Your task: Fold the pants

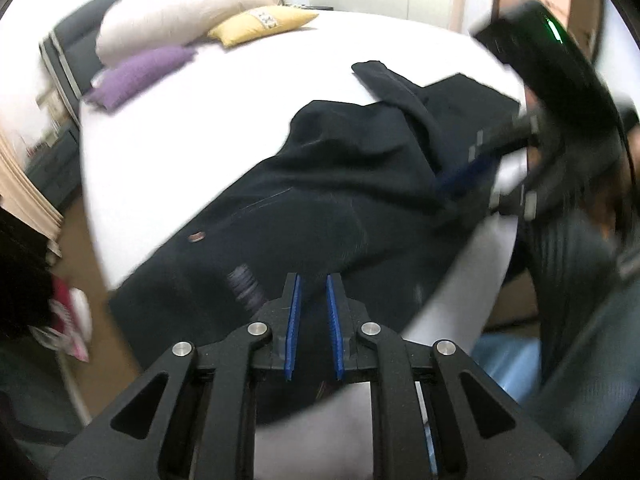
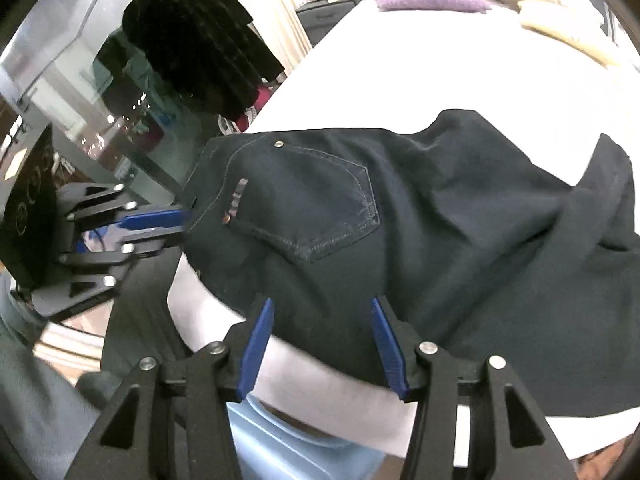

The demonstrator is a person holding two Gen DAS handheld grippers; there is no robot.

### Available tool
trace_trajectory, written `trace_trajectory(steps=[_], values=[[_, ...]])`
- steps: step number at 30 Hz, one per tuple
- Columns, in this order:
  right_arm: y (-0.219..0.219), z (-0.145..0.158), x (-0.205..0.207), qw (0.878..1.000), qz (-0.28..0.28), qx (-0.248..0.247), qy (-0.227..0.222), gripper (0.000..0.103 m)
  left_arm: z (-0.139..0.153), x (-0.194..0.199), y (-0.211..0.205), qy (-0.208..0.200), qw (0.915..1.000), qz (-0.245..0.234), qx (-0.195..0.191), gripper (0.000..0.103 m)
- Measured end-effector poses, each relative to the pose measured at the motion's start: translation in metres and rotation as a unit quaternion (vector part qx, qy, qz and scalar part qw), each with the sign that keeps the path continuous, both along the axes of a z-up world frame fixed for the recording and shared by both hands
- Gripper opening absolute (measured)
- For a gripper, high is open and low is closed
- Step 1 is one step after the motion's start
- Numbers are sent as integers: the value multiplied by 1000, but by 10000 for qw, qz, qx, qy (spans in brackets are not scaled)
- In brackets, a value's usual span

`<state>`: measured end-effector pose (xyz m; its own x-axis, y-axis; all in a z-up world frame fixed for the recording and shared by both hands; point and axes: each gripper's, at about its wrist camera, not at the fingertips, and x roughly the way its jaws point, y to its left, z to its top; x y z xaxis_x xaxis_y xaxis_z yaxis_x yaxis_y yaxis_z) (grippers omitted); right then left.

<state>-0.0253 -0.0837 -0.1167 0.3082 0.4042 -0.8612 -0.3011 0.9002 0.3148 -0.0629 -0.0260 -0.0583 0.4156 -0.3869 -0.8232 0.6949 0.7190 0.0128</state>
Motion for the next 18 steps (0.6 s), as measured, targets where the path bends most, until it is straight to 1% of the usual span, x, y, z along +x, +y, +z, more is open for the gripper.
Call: trace_trajectory(steps=[1,2,3,4,5,7,8,9,10,11,12,13,14,16,17,18], values=[[-4,-21,6,9995,-171,-43,265,54,-15,12,-8,256,9997,64,-6,13],[-6,-36,2,9983,-324,-181,454,51,-36,22,-14,519,9984,138,190,13],[-11,-44,0,9976,-431,-202,502,46,-58,27,-18,672,9967,191,413,13],[-17,-41,-7,9983,-462,-30,352,43,-63,26,-16,585,9976,194,321,12],[-21,-38,-12,9984,-446,17,338,43,-62,24,-14,544,9980,205,267,12],[-38,-30,-25,9987,-438,63,256,43,-57,24,-10,595,9974,250,322,13],[-52,-24,-30,9981,-576,46,226,47,-52,25,-8,592,9970,313,392,13],[-71,-17,-32,9968,-780,108,164,47,-46,26,-7,557,9967,382,439,13],[-86,-13,-32,9952,-943,227,84,48,-34,29,-7,496,9973,421,353,13],[-109,-3,-28,9915,-1238,388,-74,56,-26,31,-12,492,9976,423,224,13],[-129,5,-25,9871,-1497,540,-191,59,-13,36,-20,512,9979,406,-23,13],[-152,12,-18,9801,-1801,783,-275,60,-5,41,-28,514,9978,361,-189,13],[-179,16,-9,9703,-2118,1119,-344,60,1,45,-41,503,9977,291,-354,13],[-225,18,8,9459,-2679,1735,-585,60,7,58,-69,603,9955,203,-697,13],[-249,22,19,9330,-2971,1929,-638,60,5,67,-83,800,9921,183,-946,13],[-267,21,30,9222,-3215,2059,-610,60,0,73,-96,956,9892,173,-1098,13]])
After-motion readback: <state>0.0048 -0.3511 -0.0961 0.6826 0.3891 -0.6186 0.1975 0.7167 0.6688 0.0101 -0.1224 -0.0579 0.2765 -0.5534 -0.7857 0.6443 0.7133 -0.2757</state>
